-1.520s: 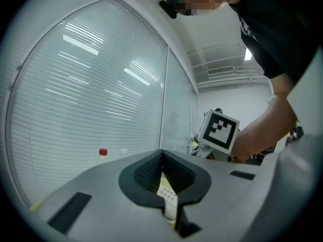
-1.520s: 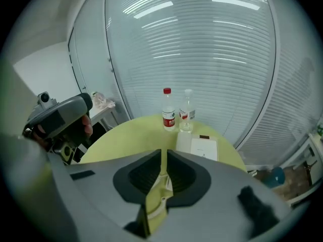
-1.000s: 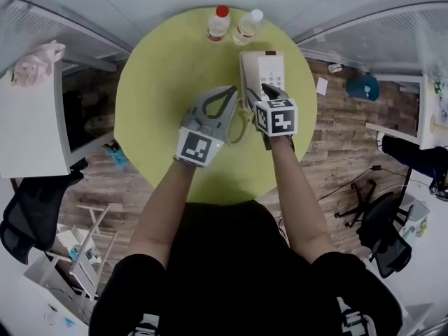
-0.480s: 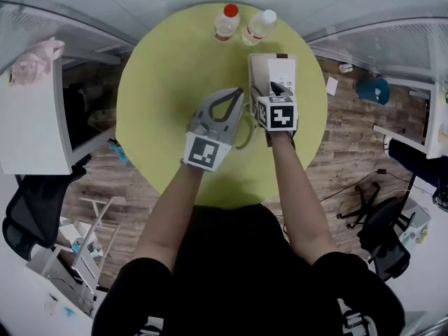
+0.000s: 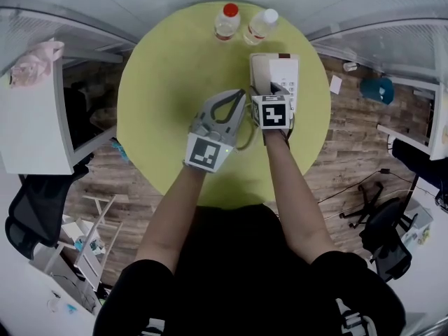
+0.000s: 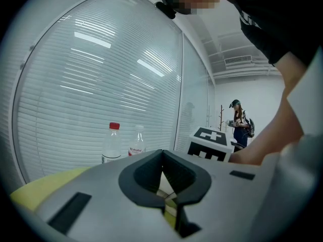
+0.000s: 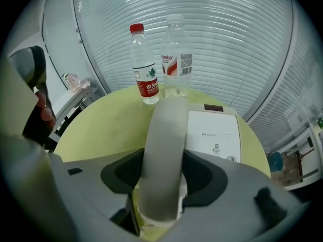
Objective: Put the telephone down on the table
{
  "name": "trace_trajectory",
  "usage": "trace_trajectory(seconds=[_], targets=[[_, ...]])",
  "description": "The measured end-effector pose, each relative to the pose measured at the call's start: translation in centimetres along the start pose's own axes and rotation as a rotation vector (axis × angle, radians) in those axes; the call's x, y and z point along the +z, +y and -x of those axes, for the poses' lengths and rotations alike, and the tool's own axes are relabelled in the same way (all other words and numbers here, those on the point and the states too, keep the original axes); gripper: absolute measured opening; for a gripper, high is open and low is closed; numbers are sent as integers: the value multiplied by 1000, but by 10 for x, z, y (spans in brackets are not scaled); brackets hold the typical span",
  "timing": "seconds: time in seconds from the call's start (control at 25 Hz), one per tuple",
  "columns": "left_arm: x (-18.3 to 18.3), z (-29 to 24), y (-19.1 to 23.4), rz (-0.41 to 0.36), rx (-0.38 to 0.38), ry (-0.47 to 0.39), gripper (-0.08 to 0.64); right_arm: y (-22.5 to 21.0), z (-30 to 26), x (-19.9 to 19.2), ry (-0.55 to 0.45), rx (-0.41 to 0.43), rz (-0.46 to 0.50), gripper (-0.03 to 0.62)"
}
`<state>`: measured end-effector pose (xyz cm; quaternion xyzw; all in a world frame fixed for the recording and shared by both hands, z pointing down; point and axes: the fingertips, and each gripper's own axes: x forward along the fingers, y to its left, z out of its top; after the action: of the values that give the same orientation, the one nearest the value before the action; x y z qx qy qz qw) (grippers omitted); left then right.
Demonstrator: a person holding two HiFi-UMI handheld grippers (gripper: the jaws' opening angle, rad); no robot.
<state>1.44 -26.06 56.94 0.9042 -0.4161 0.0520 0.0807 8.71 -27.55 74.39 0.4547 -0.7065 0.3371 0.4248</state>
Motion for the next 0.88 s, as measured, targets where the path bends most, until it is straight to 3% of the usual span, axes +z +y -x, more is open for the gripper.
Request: trace_trajectory(seconds=[0.12,0.4,0.88], targets=[[4,2,-2,9,9,-2,14,-3,1,0,-20,5,-20,215],[14,13,-9,-6,11,-1,14,3,6,-1,-34,80,-84,212],[45,38,-27,-32,41,9,14,7,60,9,-115,135,-141,212]])
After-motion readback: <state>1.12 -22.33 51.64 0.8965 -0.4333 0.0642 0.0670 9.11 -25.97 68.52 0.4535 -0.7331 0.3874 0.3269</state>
